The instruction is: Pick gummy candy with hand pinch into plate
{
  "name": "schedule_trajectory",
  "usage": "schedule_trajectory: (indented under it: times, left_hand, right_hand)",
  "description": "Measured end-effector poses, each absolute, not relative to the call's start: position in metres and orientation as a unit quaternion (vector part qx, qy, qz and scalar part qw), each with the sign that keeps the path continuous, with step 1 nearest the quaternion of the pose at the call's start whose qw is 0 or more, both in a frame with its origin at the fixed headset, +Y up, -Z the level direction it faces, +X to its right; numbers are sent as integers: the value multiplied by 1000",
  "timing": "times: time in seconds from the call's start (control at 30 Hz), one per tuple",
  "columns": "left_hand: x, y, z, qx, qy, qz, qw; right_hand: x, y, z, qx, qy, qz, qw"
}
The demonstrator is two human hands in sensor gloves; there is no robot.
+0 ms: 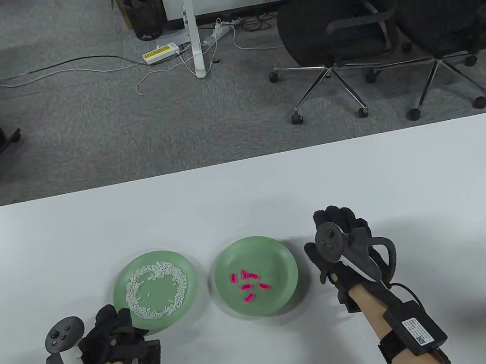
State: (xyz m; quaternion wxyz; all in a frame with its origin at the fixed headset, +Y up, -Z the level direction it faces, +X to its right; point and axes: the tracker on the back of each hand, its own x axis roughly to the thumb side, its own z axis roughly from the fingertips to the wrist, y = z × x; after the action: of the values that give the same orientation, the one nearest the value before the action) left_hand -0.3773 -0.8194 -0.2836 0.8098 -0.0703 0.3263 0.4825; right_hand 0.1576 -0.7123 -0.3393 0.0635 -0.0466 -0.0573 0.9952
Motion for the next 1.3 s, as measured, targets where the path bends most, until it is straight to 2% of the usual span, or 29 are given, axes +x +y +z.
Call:
schedule_trajectory:
  times: [0.1, 0.2, 0.3, 0.4, 0.57, 0.63, 0.77, 0.9, 1.3]
  left_hand:
    - [-367, -804, -283, -59, 323, 429, 841]
    - [-354, -785, -283, -87, 287, 342, 891]
    - [-329, -759, -276, -56, 243, 242, 938]
    - [-297, -732, -266, -2, 171, 161, 972]
    - [-248, -710, -258, 63, 21, 98, 993]
    - [-235, -708, -259, 86, -18, 74, 993]
    - [-221, -713, -263, 84, -42, 67, 993]
    - [-214, -716, -265, 90, -45, 32, 994]
    - [-213, -725, -267, 78, -49, 25, 995]
  right_hand:
    - [166, -716, -330, -39, -59, 995, 74]
    - [169, -715, -323, -30, -57, 995, 82]
    - [168, -715, -313, -16, -55, 996, 70]
    - [164, -716, -305, -2, -63, 996, 67]
    - [161, -724, -296, 14, -67, 996, 49]
    - [161, -729, -294, 21, -63, 997, 34]
    - [164, -735, -291, 25, -48, 998, 12]
    - [166, -740, -292, 26, -45, 999, 13]
    - [147, -746, -291, 51, -29, 998, 19]
